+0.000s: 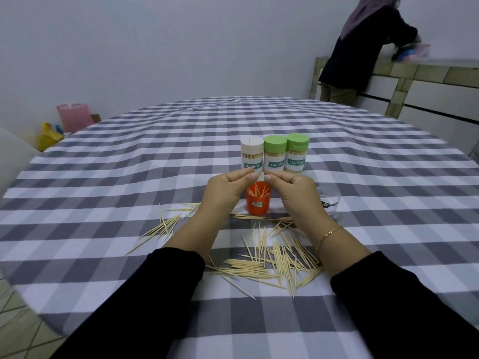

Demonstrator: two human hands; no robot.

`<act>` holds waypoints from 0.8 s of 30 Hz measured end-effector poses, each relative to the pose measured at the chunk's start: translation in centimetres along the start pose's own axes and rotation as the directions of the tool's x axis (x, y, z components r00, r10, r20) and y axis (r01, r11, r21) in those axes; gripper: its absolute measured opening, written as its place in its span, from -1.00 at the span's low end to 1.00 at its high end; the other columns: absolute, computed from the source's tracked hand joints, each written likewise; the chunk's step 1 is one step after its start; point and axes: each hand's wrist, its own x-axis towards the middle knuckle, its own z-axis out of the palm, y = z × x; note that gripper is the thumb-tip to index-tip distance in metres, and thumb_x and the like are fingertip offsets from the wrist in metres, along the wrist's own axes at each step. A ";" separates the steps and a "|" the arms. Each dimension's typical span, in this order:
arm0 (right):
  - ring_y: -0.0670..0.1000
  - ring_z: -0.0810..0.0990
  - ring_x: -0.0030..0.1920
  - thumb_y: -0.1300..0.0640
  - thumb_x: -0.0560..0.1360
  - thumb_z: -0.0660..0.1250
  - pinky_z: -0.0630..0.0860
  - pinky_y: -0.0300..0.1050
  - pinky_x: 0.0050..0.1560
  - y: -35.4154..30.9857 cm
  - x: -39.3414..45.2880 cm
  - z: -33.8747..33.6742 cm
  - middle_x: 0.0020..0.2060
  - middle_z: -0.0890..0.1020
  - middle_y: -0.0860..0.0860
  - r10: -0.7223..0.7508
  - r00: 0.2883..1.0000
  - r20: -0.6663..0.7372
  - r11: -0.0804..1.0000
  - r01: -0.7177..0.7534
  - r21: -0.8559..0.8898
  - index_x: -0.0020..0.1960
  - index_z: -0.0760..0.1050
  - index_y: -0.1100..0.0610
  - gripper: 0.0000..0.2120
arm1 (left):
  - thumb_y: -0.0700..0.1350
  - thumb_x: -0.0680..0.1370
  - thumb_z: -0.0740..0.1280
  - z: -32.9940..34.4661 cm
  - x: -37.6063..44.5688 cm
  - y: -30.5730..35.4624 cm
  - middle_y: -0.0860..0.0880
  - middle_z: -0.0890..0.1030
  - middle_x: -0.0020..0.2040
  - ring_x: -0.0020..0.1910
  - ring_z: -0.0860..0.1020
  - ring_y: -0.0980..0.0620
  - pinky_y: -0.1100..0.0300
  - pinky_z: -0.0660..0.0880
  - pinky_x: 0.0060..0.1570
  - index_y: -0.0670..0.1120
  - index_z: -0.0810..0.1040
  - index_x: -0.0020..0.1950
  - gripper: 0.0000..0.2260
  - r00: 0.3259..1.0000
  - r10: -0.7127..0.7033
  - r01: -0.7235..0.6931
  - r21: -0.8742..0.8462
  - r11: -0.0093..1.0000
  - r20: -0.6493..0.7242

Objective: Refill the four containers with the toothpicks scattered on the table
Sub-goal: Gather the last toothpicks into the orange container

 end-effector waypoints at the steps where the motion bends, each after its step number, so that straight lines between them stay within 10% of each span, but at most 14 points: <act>1: -0.06 0.57 0.11 0.15 0.52 0.34 0.47 -0.36 -0.01 -0.2 -0.1 -0.1 0.09 0.63 0.02 -0.010 1.000 0.000 1.000 0.010 -0.022 0.21 0.57 0.19 -0.72 | -0.06 0.52 0.40 -0.1 0.0 0.1 -0.01 0.63 0.16 0.09 0.59 0.04 0.35 0.49 -0.17 -0.07 0.59 0.26 -0.68 1.000 -0.006 0.006 0.004 1.000 -0.004; 7: -0.07 0.47 0.17 0.21 0.57 0.25 0.41 -0.26 0.09 -1.6 -0.1 -1.3 0.18 0.57 -0.01 0.003 1.000 -0.015 0.960 -0.007 -0.281 0.22 0.56 0.14 -0.75 | 0.01 0.56 0.35 -1.1 -0.6 1.1 0.13 0.57 0.00 -0.12 0.48 0.24 0.43 0.36 -0.19 -0.06 0.61 0.22 -0.73 0.998 0.024 -0.016 0.136 0.991 -0.055; 11: -0.03 0.52 0.15 0.25 0.58 0.20 0.41 -0.21 0.08 -2.1 -0.5 -2.8 0.18 0.60 0.01 0.057 0.995 0.083 0.776 0.008 -0.631 0.19 0.59 0.11 -0.73 | -0.02 0.60 0.31 -3.3 -0.4 0.8 0.07 0.61 0.14 0.09 0.49 0.13 0.22 0.38 0.09 -0.04 0.62 0.20 -0.76 0.998 0.046 -0.031 0.382 0.924 -0.031; 18: 0.10 0.52 0.14 0.24 0.55 0.19 0.40 0.06 0.26 -1.7 -1.8 -3.2 0.17 0.55 0.04 0.297 0.869 0.395 0.231 0.336 -0.913 0.30 0.51 0.02 -0.64 | 0.10 0.60 0.27 -4.5 -1.0 0.3 0.07 0.59 0.21 0.18 0.51 0.02 -0.03 0.36 0.29 0.13 0.55 0.29 -0.72 0.968 -0.078 -0.181 0.882 0.436 0.237; 24: 0.04 0.55 0.03 0.20 0.55 0.22 0.48 -0.04 0.18 -1.9 -2.6 -3.2 0.07 0.60 0.00 0.224 0.881 0.416 0.241 0.363 -0.900 0.20 0.58 0.00 -0.70 | 0.10 0.60 0.27 -3.3 -0.8 0.1 0.13 0.58 0.15 0.17 0.46 0.07 0.09 0.24 0.17 0.15 0.60 0.19 -0.78 0.943 -0.101 -0.285 0.924 0.253 0.318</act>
